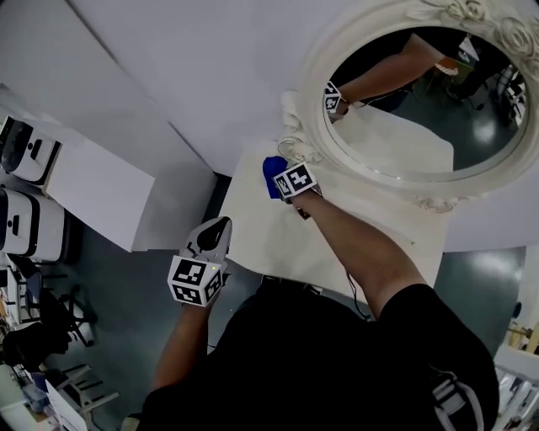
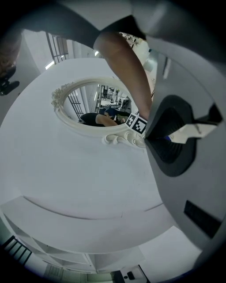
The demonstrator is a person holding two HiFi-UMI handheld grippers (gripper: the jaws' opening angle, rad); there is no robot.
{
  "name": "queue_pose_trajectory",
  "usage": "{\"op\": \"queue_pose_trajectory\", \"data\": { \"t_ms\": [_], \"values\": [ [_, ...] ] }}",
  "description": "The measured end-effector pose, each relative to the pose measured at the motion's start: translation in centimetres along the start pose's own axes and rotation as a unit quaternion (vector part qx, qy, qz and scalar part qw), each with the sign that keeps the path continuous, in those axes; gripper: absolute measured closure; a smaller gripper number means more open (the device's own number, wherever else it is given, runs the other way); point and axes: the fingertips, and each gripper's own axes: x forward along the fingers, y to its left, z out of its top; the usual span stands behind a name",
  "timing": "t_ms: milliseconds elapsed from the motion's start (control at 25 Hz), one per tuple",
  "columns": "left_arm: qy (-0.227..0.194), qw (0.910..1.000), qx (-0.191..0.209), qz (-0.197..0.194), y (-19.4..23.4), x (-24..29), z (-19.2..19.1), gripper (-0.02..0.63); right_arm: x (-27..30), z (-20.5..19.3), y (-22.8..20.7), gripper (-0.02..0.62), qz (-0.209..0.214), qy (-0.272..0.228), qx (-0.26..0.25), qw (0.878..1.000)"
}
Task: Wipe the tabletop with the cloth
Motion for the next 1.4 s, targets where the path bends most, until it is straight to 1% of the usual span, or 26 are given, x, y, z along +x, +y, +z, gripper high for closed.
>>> {"op": "queue_pose_trajectory", "data": {
  "t_ms": [160, 280, 440, 560, 680, 760, 880, 1040, 1280, 1400],
  "values": [
    [0.007, 0.9999, -0.007, 0.012, 1.4, -0.4, -0.8, 0.594, 1.7, 0.0, 0.0, 0.555, -0.005, 0.018, -0.020, 1.000],
    [0.009, 0.9998, -0.008, 0.013, 1.5, -0.2, -0.9, 0.594, 2.2, -0.3, -0.7, 0.555, -0.016, 0.028, -0.030, 0.999],
    [0.014, 0.9999, -0.003, 0.006, 0.7, 0.1, -0.8, 0.594, 1.9, -1.1, -1.4, 0.555, -0.021, 0.027, -0.031, 0.999],
    [0.013, 0.9999, -0.001, 0.000, 0.3, 0.6, -0.7, 0.594, 1.2, -2.0, -2.4, 0.555, -0.033, 0.033, -0.030, 0.998],
    [0.014, 0.9999, 0.003, -0.008, -0.4, 1.1, -0.6, 0.594, 0.0, -3.5, -3.6, 0.555, -0.057, 0.046, -0.038, 0.997],
    [0.016, 0.9997, 0.006, -0.018, -1.2, 1.8, -0.6, 0.594, -0.9, -4.6, -4.3, 0.555, -0.063, 0.049, -0.036, 0.996],
    [0.018, 0.9991, 0.013, -0.035, -2.8, 2.8, -0.4, 0.594, -2.5, -6.2, -5.6, 0.555, -0.072, 0.045, -0.025, 0.996],
    [0.019, 0.9978, 0.025, -0.058, -5.2, 4.1, 0.0, 0.594, -5.2, -8.8, -7.9, 0.555, -0.092, 0.040, 0.002, 0.995],
    [0.018, 0.9943, 0.046, -0.094, -8.9, 6.0, 0.9, 0.594, -9.9, -13.0, -12.0, 0.555, -0.126, 0.040, 0.041, 0.990],
    [0.020, 0.9922, 0.053, -0.111, -10.7, 6.8, 1.2, 0.594, -12.1, -14.9, -13.4, 0.555, -0.129, 0.030, 0.069, 0.989]
  ]
}}
